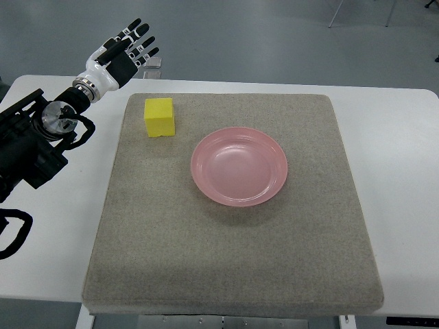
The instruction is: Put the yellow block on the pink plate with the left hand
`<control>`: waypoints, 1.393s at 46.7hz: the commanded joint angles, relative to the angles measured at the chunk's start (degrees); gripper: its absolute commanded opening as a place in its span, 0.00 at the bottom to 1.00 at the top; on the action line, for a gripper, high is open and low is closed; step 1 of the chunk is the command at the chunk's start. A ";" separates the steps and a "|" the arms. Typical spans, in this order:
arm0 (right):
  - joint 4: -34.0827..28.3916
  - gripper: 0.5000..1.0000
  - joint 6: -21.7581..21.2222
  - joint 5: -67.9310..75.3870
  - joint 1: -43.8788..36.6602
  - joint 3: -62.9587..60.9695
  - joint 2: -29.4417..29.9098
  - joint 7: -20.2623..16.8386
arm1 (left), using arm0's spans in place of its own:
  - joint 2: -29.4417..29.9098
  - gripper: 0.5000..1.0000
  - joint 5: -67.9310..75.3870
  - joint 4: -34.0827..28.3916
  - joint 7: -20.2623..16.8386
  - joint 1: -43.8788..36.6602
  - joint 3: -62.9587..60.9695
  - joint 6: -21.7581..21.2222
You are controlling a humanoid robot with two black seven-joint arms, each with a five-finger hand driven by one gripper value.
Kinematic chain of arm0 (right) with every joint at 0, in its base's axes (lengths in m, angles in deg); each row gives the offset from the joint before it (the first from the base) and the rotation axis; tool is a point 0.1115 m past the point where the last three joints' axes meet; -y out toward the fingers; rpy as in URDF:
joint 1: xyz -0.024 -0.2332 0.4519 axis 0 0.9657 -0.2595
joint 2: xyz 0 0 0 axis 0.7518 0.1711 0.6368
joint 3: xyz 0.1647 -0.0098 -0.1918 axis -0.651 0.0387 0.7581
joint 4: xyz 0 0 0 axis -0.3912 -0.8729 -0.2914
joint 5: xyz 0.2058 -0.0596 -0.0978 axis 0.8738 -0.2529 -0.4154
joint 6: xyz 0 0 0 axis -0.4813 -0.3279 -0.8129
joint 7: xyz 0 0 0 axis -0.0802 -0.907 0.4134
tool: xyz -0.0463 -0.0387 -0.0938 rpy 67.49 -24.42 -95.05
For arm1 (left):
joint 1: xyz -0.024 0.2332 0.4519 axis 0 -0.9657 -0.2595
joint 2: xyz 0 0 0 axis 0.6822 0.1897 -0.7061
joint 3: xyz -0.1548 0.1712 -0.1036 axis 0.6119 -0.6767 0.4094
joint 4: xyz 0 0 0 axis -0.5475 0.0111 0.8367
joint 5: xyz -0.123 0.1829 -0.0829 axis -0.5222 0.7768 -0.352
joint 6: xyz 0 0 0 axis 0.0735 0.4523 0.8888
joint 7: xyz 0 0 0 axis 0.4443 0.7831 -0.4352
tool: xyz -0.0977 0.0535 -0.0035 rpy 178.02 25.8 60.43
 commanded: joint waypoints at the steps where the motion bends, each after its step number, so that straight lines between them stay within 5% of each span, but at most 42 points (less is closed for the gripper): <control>1: -0.02 0.85 0.00 0.00 0.03 0.00 0.00 0.00 | 0.00 0.99 0.00 0.08 0.00 -0.01 0.00 0.00; 40: -0.02 0.85 0.09 0.00 0.03 0.00 0.00 0.00 | 0.53 0.99 1.31 0.08 -0.79 2.01 -0.18 0.97; 52: 0.07 0.85 0.00 0.00 0.03 0.00 0.00 0.00 | 4.83 0.99 30.39 1.57 -0.97 6.05 -0.09 0.88; 65: 0.07 0.85 0.09 0.00 0.03 0.00 0.00 0.00 | 11.60 0.99 54.47 13.42 -0.97 8.77 -2.20 0.97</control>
